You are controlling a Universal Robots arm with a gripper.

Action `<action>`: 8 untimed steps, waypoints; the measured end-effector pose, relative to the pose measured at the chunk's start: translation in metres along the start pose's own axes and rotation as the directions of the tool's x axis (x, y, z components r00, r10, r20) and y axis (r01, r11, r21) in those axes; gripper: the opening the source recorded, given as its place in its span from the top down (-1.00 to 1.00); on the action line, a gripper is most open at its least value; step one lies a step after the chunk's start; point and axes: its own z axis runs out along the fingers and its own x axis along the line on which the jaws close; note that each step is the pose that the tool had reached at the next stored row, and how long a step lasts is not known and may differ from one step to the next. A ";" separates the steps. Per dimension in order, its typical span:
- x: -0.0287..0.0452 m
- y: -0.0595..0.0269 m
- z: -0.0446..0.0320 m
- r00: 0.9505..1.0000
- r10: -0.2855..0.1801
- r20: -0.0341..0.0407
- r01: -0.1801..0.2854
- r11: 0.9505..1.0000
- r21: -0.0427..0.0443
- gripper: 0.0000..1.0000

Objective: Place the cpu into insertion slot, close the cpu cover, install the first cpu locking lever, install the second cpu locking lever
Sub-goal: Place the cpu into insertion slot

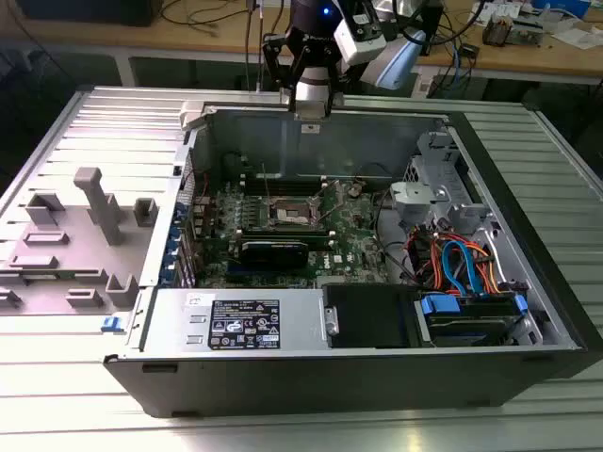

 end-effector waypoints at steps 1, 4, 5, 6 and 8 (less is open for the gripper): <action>0.0000 0.0000 0.0000 1.000 0.000 0.000 0.000 1.000 0.000 -0.08; 0.0000 -0.0011 -0.0001 1.000 0.000 0.000 0.000 1.000 0.000 -0.08; 0.0000 -0.0021 -0.0002 1.000 0.000 0.000 0.000 1.000 0.000 -0.08; -0.0001 -0.0034 -0.0003 1.000 0.000 0.000 0.000 1.000 0.000 -0.08; -0.0001 -0.0066 -0.0006 1.000 0.000 0.000 0.000 1.000 0.000 -0.08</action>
